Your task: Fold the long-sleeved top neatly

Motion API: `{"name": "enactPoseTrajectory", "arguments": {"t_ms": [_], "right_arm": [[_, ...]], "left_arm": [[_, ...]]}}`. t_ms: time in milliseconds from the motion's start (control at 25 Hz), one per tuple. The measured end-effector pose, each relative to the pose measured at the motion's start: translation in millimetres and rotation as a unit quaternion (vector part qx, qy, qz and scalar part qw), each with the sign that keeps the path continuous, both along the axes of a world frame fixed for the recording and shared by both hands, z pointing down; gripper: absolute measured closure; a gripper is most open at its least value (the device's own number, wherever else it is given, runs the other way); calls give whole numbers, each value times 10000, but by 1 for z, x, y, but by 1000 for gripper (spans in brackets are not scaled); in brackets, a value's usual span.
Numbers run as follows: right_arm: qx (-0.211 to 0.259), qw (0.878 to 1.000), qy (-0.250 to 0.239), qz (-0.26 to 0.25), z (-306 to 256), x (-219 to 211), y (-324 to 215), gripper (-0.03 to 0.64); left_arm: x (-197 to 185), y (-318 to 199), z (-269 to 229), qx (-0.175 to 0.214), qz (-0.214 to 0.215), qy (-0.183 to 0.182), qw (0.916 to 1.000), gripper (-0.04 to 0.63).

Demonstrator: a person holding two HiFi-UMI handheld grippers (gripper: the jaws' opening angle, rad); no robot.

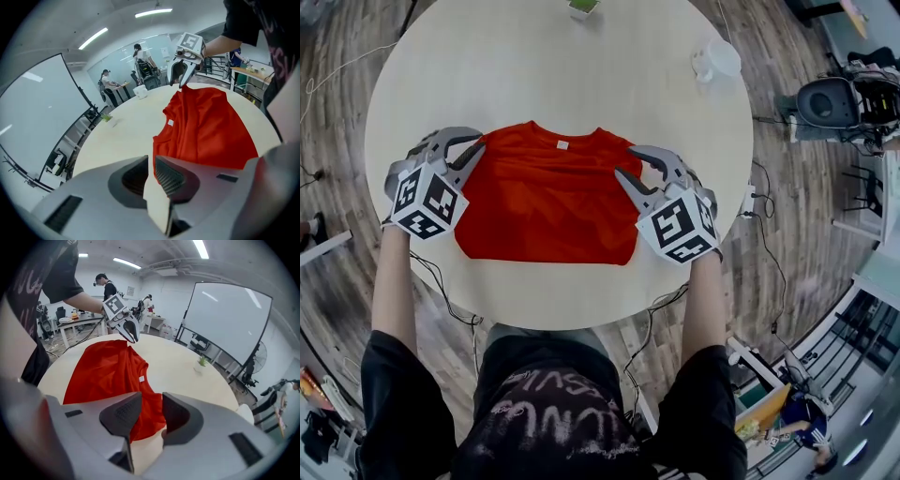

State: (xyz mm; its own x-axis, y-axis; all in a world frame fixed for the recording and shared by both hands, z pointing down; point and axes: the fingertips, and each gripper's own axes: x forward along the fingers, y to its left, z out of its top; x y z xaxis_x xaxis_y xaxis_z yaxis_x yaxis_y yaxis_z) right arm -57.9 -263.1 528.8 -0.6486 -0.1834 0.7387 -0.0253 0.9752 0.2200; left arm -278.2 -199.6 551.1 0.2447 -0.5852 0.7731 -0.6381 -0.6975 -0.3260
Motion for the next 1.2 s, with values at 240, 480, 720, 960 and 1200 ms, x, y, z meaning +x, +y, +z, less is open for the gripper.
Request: {"name": "enactPoseTrajectory", "arguments": {"t_ms": [240, 480, 720, 960, 1200], "right_arm": [[267, 9903, -1041, 882, -35, 8, -10, 486], [193, 9621, -2016, 1825, -74, 36, 0, 574], [249, 9235, -2989, 2391, -119, 72, 23, 612], [-45, 8894, -3542, 2889, -144, 106, 63, 612], [-118, 8769, -3696, 3072, -167, 135, 109, 612]], "left_arm": [[-4, 3, -28, 697, -836, 534, 9926, 540], [11, 23, -72, 1369, -1663, 1557, 9640, 552], [31, 59, -107, 1709, -2124, 2435, 9308, 584], [54, 104, -149, 2244, -2509, 2729, 9012, 584], [78, 150, -183, 2516, -2691, 2840, 8852, 584]]}}
